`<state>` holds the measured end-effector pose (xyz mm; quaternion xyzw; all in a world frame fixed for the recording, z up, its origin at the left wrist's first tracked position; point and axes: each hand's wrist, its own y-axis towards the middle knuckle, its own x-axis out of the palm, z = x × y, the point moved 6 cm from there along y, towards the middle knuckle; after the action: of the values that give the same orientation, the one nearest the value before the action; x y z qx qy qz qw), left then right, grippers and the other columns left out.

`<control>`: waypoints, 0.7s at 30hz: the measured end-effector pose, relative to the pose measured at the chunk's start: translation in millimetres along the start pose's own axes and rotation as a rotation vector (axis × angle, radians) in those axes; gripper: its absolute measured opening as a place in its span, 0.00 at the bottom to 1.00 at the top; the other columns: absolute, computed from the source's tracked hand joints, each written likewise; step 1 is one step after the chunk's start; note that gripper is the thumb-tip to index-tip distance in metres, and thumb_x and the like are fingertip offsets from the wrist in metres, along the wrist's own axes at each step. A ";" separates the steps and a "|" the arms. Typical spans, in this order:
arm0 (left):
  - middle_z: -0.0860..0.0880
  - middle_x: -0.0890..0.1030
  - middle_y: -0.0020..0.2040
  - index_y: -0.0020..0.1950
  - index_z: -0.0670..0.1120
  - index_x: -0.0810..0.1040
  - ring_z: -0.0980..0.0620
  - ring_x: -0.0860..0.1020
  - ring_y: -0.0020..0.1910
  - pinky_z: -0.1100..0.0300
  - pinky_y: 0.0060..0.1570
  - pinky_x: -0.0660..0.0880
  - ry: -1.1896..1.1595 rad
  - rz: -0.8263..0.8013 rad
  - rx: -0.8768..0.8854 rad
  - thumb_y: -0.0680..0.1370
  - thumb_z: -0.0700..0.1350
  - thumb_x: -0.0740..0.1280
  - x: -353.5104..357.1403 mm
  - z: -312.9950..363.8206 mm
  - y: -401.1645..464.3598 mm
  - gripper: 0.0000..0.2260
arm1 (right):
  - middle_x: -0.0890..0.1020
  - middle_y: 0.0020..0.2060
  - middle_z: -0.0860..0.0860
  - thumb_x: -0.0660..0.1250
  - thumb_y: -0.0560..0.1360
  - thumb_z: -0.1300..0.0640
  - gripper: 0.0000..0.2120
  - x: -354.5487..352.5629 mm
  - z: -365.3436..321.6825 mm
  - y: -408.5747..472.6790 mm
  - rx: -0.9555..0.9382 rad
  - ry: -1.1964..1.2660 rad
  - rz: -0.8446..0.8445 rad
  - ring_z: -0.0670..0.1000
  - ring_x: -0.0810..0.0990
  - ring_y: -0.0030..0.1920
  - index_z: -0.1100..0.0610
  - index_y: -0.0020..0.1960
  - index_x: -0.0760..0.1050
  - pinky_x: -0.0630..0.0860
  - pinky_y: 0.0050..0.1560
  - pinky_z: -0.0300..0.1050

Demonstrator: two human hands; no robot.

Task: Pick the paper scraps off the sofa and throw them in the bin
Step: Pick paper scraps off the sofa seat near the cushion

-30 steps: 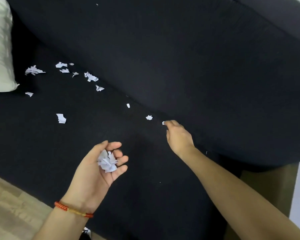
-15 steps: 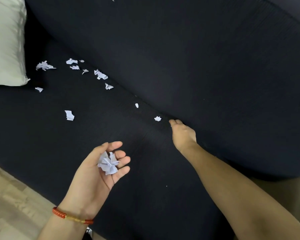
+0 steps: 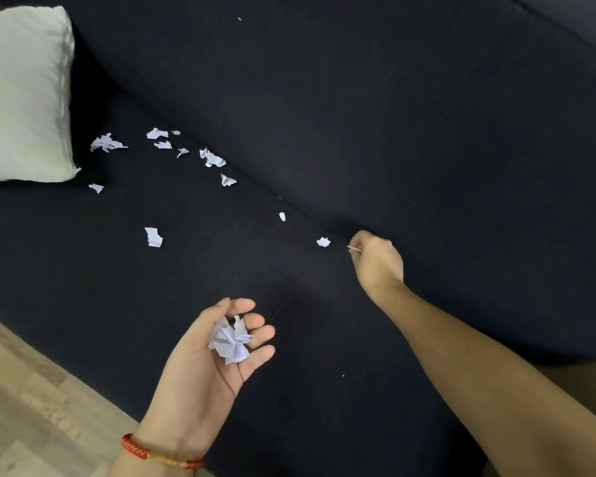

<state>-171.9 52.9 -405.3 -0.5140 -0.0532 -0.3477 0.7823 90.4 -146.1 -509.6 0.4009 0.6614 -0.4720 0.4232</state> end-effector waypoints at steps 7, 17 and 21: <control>0.44 0.86 0.45 0.48 0.46 0.89 0.46 0.88 0.45 0.53 0.39 0.85 -0.009 0.001 -0.014 0.76 0.52 0.68 -1.0 -2.2 5.6 0.12 | 0.88 0.49 0.51 0.68 0.83 0.57 0.07 1.3 -28.7 21.0 -0.007 0.102 -0.011 0.55 0.86 0.48 0.53 0.59 0.83 0.85 0.49 0.54; 0.43 0.85 0.45 0.49 0.45 0.88 0.46 0.88 0.44 0.53 0.39 0.85 -0.032 0.017 -0.025 0.75 0.51 0.69 -3.9 1.5 21.6 0.13 | 0.85 0.41 0.51 0.62 0.85 0.61 0.09 40.4 -50.8 31.0 -0.026 0.117 -0.073 0.53 0.84 0.40 0.56 0.55 0.82 0.85 0.40 0.51; 0.44 0.85 0.43 0.45 0.46 0.89 0.46 0.88 0.42 0.54 0.37 0.85 -0.048 -0.006 -0.032 0.74 0.50 0.68 -0.1 5.2 28.0 0.13 | 0.85 0.42 0.55 0.62 0.86 0.58 0.09 53.1 -57.1 26.9 -0.057 0.096 -0.102 0.55 0.85 0.40 0.58 0.58 0.81 0.85 0.40 0.52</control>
<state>-153.7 63.7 -424.5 -0.5344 -0.0680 -0.3384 0.7715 88.1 -77.9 -555.8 0.3764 0.7137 -0.4542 0.3777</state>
